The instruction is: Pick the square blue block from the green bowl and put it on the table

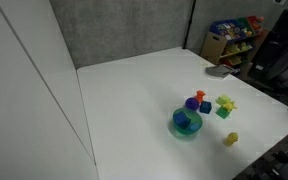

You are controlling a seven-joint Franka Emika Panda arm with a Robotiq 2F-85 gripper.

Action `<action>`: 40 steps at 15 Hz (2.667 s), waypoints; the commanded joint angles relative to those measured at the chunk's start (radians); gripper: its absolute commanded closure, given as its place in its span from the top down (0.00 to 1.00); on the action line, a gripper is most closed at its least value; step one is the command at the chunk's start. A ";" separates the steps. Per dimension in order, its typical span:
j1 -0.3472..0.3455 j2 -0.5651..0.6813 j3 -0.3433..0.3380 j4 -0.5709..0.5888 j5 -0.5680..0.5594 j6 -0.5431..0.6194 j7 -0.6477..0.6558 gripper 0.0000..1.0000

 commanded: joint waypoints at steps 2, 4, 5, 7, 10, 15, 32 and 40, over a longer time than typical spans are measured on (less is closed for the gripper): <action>0.031 0.099 -0.007 0.022 0.060 0.153 -0.019 1.00; 0.039 0.155 0.002 0.019 0.061 0.229 -0.012 1.00; 0.040 0.192 0.010 0.023 0.049 0.266 0.004 1.00; 0.045 0.261 0.020 0.036 0.038 0.327 0.015 1.00; 0.050 0.372 0.030 0.065 0.022 0.400 0.027 1.00; 0.061 0.573 0.029 0.161 -0.007 0.482 0.050 1.00; 0.251 0.962 -0.078 0.436 -0.168 0.476 0.363 1.00; 0.252 1.042 -0.074 0.477 -0.078 0.498 0.452 1.00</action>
